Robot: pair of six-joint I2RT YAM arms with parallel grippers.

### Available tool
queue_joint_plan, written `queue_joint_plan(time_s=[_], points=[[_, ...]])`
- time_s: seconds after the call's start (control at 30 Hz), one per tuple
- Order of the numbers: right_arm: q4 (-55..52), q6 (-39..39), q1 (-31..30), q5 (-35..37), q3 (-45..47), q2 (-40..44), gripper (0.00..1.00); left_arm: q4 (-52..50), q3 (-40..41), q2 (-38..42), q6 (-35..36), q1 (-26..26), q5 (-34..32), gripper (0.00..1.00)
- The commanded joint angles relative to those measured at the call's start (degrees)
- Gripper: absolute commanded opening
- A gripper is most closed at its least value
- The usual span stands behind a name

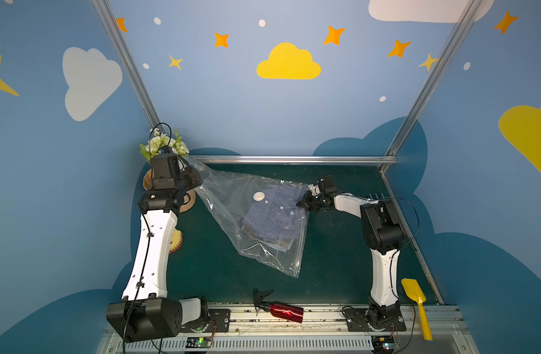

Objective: Take the shirt out of the vacuum bag
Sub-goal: Move the vacuum bag to the center of the board.

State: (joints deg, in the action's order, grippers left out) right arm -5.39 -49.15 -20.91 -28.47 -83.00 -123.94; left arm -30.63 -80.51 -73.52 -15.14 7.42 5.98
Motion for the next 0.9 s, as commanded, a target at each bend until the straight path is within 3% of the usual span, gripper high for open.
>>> queue_joint_plan(time_s=[0.0, 0.07, 0.17, 0.3, 0.47, 0.57, 0.7, 0.87], points=[[-4.1, -0.5, -0.3, 2.5, -1.8, -3.3, 0.06, 3.1, 2.0, 1.9, -0.6, 0.6, 2.9, 0.46], [-5.1, 0.1, -0.1, 2.6, -3.2, -4.1, 0.06, 2.4, 2.8, 2.5, -0.9, 0.5, 3.8, 0.64], [-7.3, 1.7, 0.4, 2.5, -5.3, -5.0, 0.07, 0.8, 2.8, 4.1, -0.6, -0.5, 4.8, 0.77], [-10.6, 4.5, 1.5, 2.3, -8.2, -5.6, 0.09, -3.9, -0.8, 5.0, 3.4, -7.0, 0.9, 0.77], [-13.2, 7.4, 3.8, 1.5, -8.7, -3.3, 0.17, -7.4, -5.9, 4.0, 8.6, -20.2, -14.0, 0.8], [-14.4, 9.1, 5.1, 2.2, -7.9, -1.4, 0.21, -7.3, -8.5, 3.9, 9.5, -25.7, -19.3, 0.82], [-14.5, 9.9, 6.6, 1.6, -6.3, 0.6, 0.29, -6.1, -10.6, 1.9, 9.0, -29.7, -16.3, 0.83], [-13.9, 11.2, 8.7, 1.0, -2.6, 5.6, 0.33, -5.8, -9.7, -8.8, 7.8, -36.3, -14.1, 0.81]])
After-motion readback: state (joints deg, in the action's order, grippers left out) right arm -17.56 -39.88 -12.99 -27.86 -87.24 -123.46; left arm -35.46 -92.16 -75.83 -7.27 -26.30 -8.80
